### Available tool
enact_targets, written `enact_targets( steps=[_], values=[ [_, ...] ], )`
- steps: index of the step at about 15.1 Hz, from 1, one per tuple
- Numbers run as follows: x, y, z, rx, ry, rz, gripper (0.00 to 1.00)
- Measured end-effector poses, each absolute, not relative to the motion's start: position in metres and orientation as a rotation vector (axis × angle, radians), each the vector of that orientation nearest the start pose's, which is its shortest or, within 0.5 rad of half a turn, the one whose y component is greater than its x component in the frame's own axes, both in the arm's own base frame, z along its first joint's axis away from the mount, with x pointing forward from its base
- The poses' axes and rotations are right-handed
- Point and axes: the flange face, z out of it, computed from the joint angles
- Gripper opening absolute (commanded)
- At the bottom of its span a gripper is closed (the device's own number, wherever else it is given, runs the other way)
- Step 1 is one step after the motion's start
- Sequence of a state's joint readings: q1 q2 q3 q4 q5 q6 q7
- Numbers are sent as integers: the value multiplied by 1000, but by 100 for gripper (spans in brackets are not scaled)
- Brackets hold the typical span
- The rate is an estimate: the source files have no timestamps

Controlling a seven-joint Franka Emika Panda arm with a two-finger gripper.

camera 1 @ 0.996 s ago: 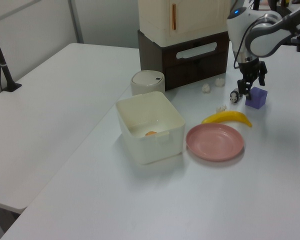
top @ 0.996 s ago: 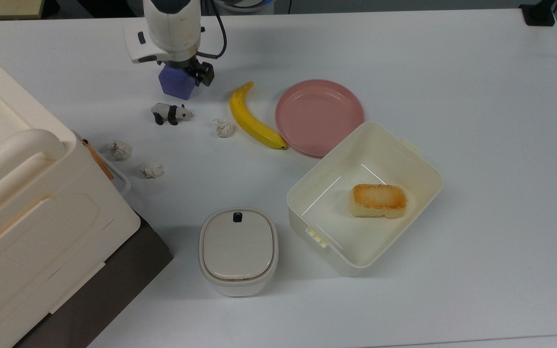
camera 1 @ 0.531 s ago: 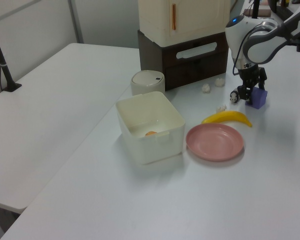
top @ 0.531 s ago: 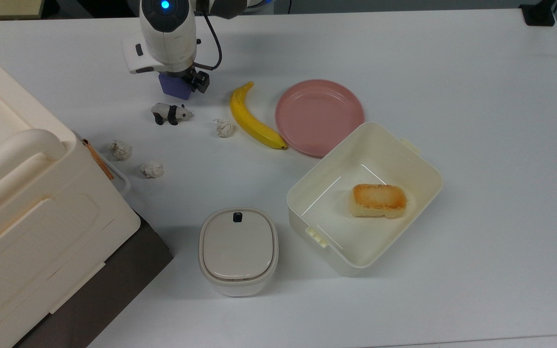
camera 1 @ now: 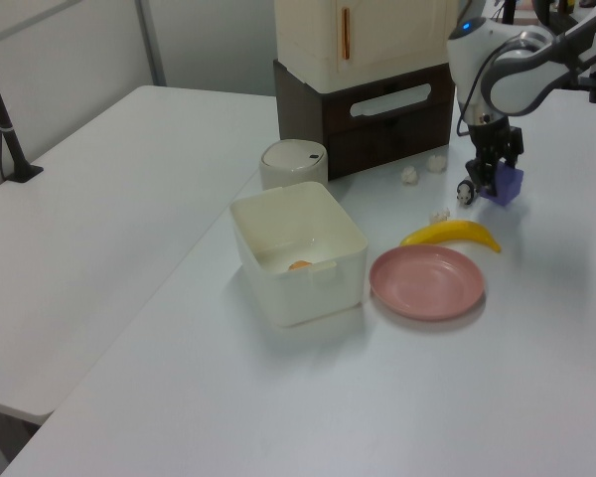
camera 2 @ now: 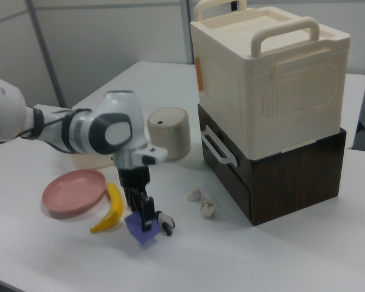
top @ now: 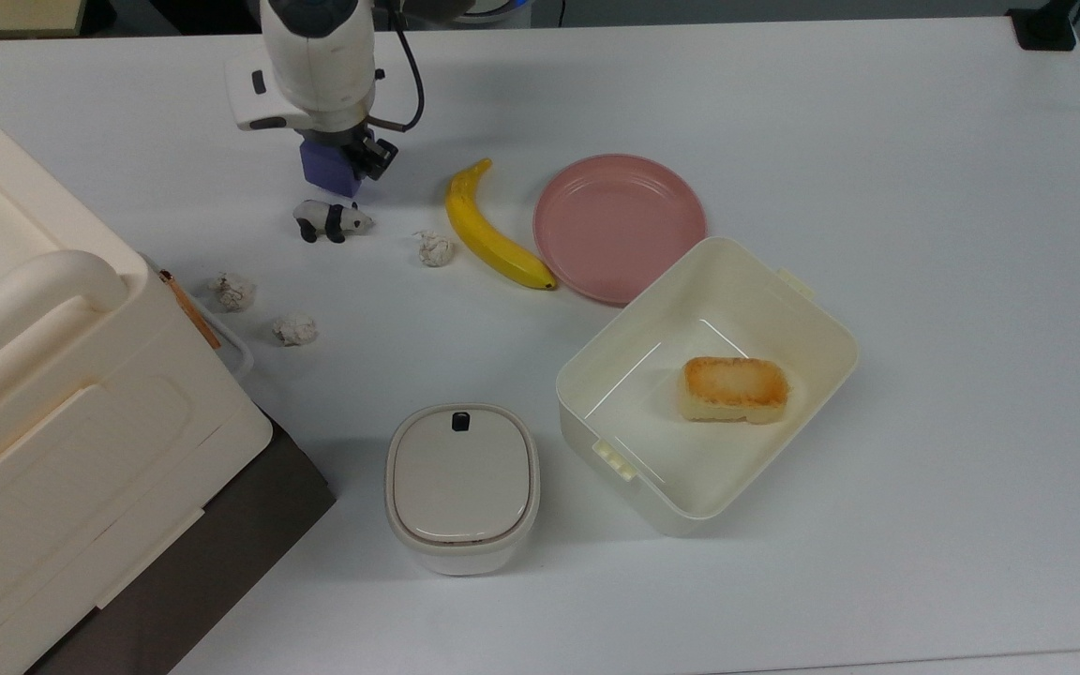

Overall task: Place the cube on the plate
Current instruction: 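Carry the purple cube over the pink plate and lower it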

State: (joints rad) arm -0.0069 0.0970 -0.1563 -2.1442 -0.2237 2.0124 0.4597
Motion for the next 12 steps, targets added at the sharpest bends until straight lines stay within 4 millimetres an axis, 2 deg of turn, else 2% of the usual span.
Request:
enact_targets(
  steps=[2, 3, 6, 8, 10, 12],
  values=[
    [526, -78, 363, -3252, 859, 245, 36],
    [530, -62, 374, -3251, 868, 202, 36],
    [536, 7, 396, -3240, 924, 87, 36],
    [534, 57, 400, -3237, 939, 39, 36],
    [530, 98, 404, -3226, 966, -5, 36],
    [527, 129, 408, -3197, 1032, -49, 36]
  ],
)
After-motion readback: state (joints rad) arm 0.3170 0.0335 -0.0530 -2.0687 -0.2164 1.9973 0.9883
